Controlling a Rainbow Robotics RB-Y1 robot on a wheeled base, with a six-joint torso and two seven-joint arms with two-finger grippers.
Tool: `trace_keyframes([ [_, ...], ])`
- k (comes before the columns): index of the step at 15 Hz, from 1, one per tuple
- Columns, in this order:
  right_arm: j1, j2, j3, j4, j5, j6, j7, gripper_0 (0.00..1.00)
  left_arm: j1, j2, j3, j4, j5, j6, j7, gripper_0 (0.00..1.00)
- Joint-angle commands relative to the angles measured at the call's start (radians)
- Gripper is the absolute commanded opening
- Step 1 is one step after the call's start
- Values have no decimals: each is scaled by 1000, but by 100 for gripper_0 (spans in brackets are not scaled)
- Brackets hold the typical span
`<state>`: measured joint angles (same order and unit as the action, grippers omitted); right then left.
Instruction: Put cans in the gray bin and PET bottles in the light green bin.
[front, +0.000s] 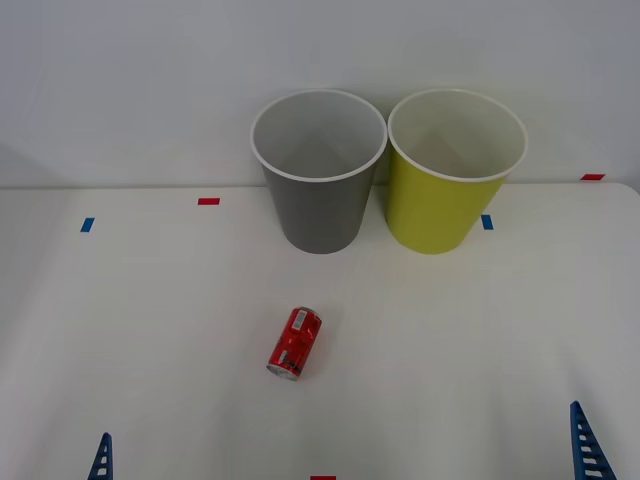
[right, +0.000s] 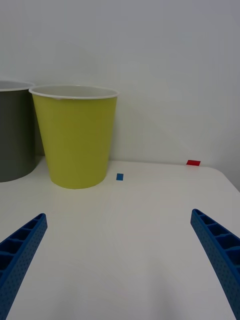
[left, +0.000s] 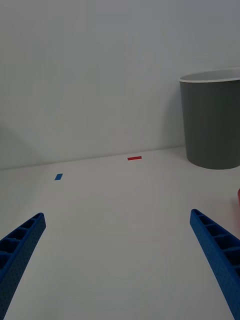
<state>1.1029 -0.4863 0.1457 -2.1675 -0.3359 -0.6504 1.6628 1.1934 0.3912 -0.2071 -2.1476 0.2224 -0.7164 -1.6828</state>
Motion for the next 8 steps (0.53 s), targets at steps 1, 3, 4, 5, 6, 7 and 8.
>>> trace_keyframes([
  [1,0,0,0,0,0,0,0,100,0,0,0,0,0,0,0,100],
  [3,0,0,0,0,0,0,0,100,0,0,0,0,0,0,0,100],
  [4,0,0,0,0,0,0,0,100,0,0,0,0,0,0,0,100],
  [5,0,0,0,0,0,0,0,100,0,0,0,0,0,0,0,100],
  [6,0,0,0,0,0,0,0,100,0,0,0,0,0,0,0,100],
  [7,0,0,0,0,0,0,0,100,0,0,0,0,0,0,0,100],
  [8,0,0,0,0,0,0,0,100,0,0,0,0,0,0,0,100],
])
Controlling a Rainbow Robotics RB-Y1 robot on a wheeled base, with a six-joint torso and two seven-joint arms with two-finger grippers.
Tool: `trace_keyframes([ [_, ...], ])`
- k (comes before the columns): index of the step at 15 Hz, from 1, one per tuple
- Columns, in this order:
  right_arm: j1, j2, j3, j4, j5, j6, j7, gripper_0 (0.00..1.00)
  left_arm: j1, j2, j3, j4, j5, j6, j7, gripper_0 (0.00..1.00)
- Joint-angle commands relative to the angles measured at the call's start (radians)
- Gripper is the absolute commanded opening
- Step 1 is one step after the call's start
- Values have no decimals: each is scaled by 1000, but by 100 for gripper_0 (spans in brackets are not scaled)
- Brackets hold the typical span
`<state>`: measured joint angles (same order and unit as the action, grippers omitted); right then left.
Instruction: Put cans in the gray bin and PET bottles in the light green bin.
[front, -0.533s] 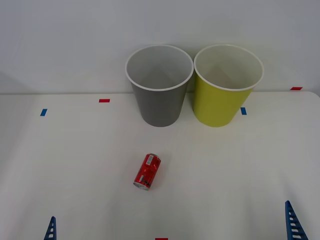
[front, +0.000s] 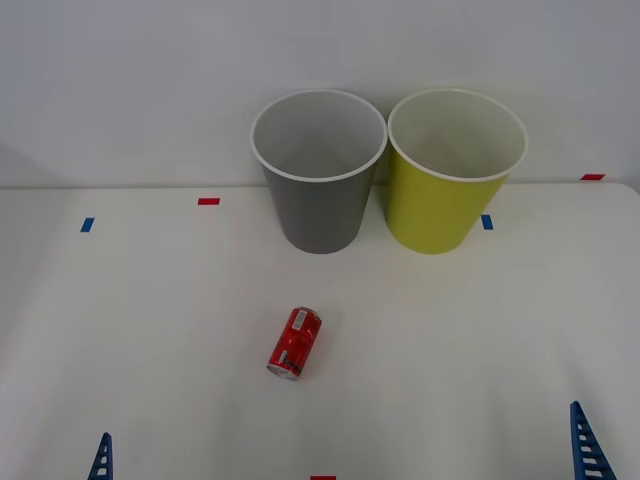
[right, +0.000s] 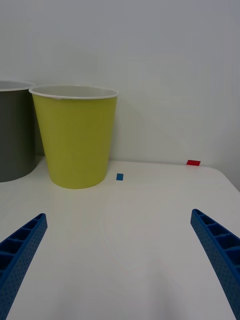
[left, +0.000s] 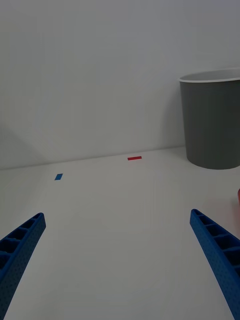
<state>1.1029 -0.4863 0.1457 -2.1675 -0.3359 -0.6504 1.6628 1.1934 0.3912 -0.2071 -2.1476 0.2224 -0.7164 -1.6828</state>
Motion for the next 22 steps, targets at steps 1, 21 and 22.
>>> trace_keyframes([
  [1,0,0,0,0,0,0,0,100,0,0,0,0,0,0,0,100],
  [21,0,0,0,0,0,0,0,100,0,0,0,0,0,0,0,100],
  [22,0,0,0,0,0,0,0,100,0,0,0,0,0,0,0,100],
])
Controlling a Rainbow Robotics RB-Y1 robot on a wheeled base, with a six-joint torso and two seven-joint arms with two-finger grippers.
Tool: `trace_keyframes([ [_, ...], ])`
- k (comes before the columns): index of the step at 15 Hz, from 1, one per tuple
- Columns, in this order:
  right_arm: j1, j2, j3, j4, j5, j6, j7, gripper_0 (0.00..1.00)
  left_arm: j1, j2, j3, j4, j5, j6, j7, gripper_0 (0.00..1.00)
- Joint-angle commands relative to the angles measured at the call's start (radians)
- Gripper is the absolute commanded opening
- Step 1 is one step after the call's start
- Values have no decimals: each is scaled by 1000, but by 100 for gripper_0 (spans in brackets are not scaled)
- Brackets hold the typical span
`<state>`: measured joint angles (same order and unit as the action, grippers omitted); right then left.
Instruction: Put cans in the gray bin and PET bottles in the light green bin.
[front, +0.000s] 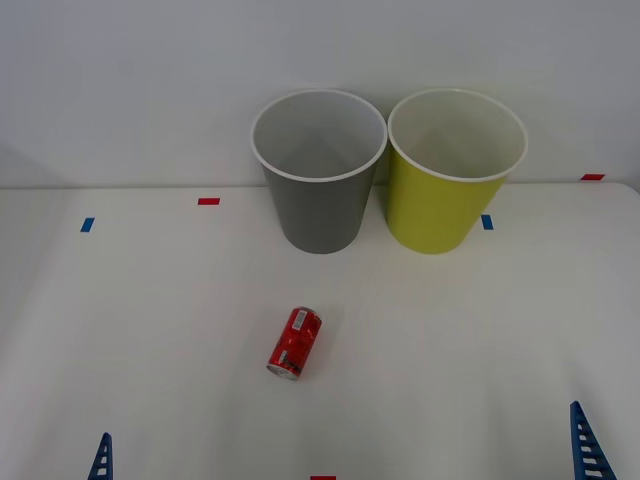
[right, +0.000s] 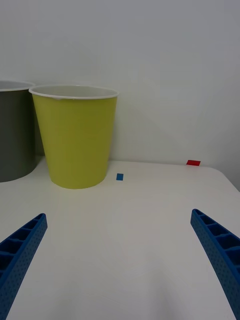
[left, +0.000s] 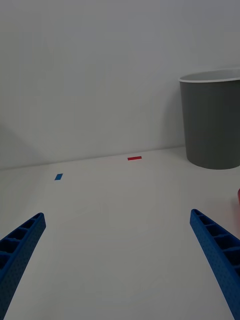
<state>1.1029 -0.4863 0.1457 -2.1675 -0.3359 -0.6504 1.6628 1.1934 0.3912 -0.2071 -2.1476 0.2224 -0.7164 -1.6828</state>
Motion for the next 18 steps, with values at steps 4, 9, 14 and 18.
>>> trace_keyframes([
  [4,0,0,0,0,0,0,0,100,0,0,0,0,0,0,0,100],
  [9,0,0,0,0,0,0,0,100,0,0,0,0,0,0,0,100],
  [14,0,0,0,0,0,0,0,100,-25,-3,-5,46,0,21,0,100],
  [18,0,0,0,0,0,0,0,100,-51,11,15,61,-3,25,-5,100],
])
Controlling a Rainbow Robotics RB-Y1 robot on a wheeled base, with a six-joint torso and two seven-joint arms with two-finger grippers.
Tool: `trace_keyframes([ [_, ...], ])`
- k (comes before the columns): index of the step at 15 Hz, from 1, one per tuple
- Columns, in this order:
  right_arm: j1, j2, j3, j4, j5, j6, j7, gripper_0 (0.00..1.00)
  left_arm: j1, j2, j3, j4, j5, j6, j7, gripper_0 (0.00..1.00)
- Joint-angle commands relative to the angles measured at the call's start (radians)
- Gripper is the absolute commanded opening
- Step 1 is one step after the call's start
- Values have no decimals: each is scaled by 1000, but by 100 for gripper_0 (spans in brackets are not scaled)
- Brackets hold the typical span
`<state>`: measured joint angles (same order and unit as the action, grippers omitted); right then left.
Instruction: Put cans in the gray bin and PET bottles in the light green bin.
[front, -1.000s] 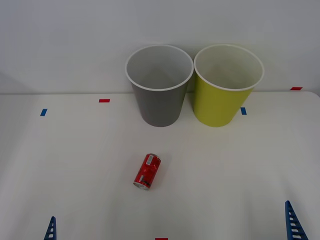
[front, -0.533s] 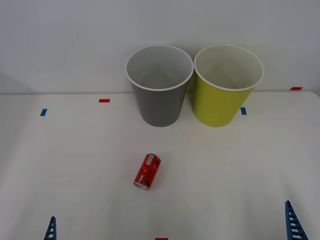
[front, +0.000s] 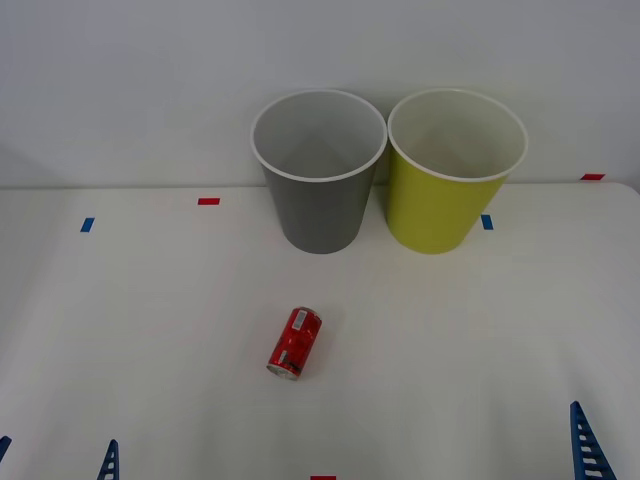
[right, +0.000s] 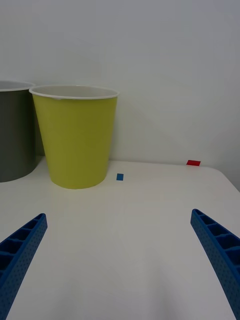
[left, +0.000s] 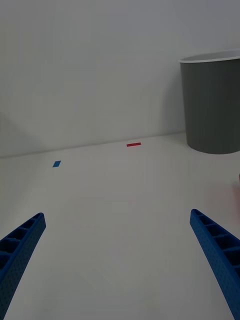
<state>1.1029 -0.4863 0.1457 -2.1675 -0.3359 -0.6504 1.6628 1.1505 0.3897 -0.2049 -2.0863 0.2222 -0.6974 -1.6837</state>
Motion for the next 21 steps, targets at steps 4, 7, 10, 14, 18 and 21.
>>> trace_keyframes([
  [4,0,0,0,0,0,0,0,100,-72,113,-5,2,29,81,2,100],
  [7,0,0,0,0,0,0,0,100,-120,201,-16,2,55,113,2,100],
  [10,0,0,0,0,0,0,0,100,-172,252,-64,2,72,139,-2,100],
  [14,0,0,0,0,0,0,0,100,-268,307,-90,0,86,243,-4,100],
  [18,0,0,0,0,0,0,0,100,-354,382,-133,-1,91,309,-8,100],
  [21,0,0,0,0,0,0,0,100,-397,422,-136,-49,91,417,-5,100],
])
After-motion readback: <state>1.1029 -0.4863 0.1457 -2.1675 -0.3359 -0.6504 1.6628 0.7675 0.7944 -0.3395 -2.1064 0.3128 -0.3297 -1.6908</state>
